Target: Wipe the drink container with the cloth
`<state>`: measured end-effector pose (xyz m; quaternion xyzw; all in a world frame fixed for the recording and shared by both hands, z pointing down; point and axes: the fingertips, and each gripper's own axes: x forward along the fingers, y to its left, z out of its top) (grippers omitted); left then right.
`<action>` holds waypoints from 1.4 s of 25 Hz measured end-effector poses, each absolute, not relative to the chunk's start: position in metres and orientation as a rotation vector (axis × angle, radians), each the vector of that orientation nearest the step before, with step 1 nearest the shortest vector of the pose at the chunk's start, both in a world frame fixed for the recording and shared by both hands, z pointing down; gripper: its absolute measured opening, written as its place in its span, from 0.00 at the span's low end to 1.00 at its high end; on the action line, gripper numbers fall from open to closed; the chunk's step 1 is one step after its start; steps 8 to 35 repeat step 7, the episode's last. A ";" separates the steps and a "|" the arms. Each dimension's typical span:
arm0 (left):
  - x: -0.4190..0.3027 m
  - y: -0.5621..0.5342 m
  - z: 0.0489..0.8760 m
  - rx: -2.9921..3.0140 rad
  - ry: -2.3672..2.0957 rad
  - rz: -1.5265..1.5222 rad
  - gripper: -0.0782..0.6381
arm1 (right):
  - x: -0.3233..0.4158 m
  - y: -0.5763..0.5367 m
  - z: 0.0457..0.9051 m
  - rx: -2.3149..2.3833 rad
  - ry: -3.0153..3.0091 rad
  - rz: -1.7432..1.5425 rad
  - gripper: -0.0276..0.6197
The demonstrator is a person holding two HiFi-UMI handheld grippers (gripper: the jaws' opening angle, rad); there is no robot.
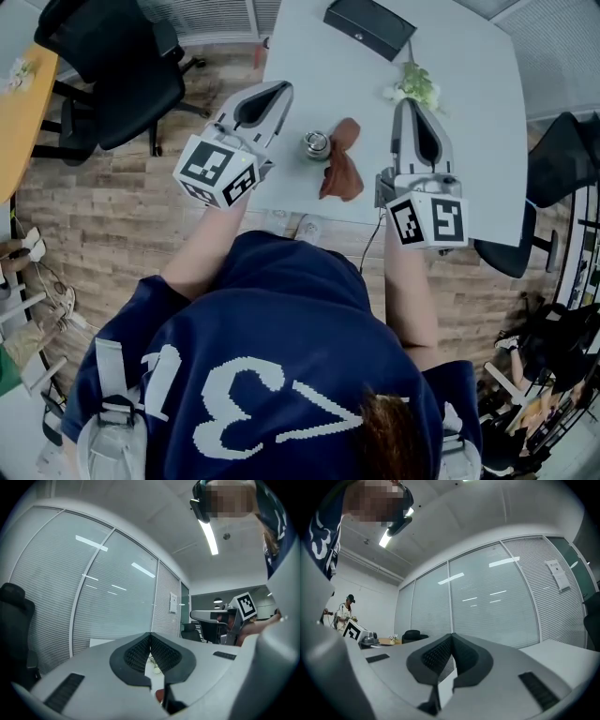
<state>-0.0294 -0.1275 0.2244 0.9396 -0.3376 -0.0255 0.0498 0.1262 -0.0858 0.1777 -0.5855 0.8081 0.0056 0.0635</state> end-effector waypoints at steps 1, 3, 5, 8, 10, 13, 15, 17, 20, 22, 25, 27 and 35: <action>-0.029 -0.127 0.225 2.862 -1.027 -0.077 0.13 | 0.127 -0.086 0.177 -1.773 2.441 0.019 0.08; -0.030 -0.128 0.226 2.861 -1.025 -0.076 0.13 | 0.128 -0.086 0.177 -1.780 2.438 0.019 0.08; -0.029 -0.129 0.226 2.862 -1.025 -0.075 0.13 | 0.129 -0.087 0.178 -1.783 2.434 0.019 0.08; -0.027 -0.129 0.227 2.864 -1.025 -0.074 0.13 | 0.131 -0.088 0.178 -1.785 2.431 0.018 0.08; -0.027 -0.129 0.227 2.864 -1.025 -0.074 0.13 | 0.131 -0.088 0.178 -1.785 2.431 0.018 0.08; -0.027 -0.129 0.227 2.864 -1.025 -0.074 0.13 | 0.131 -0.088 0.178 -1.785 2.431 0.018 0.08; -0.027 -0.129 0.227 2.864 -1.025 -0.074 0.13 | 0.131 -0.088 0.178 -1.785 2.431 0.018 0.08; -0.027 -0.129 0.227 2.864 -1.025 -0.074 0.13 | 0.131 -0.088 0.178 -1.785 2.431 0.018 0.08; -0.027 -0.129 0.227 2.864 -1.025 -0.074 0.13 | 0.131 -0.088 0.178 -1.785 2.431 0.018 0.08; -0.027 -0.129 0.227 2.864 -1.025 -0.074 0.13 | 0.131 -0.088 0.178 -1.785 2.431 0.018 0.08; -0.027 -0.129 0.227 2.864 -1.025 -0.074 0.13 | 0.131 -0.088 0.178 -1.785 2.431 0.018 0.08; -0.027 -0.129 0.227 2.864 -1.025 -0.074 0.13 | 0.131 -0.088 0.178 -1.785 2.431 0.018 0.08; -0.027 -0.129 0.227 2.864 -1.025 -0.074 0.13 | 0.131 -0.088 0.178 -1.785 2.431 0.018 0.08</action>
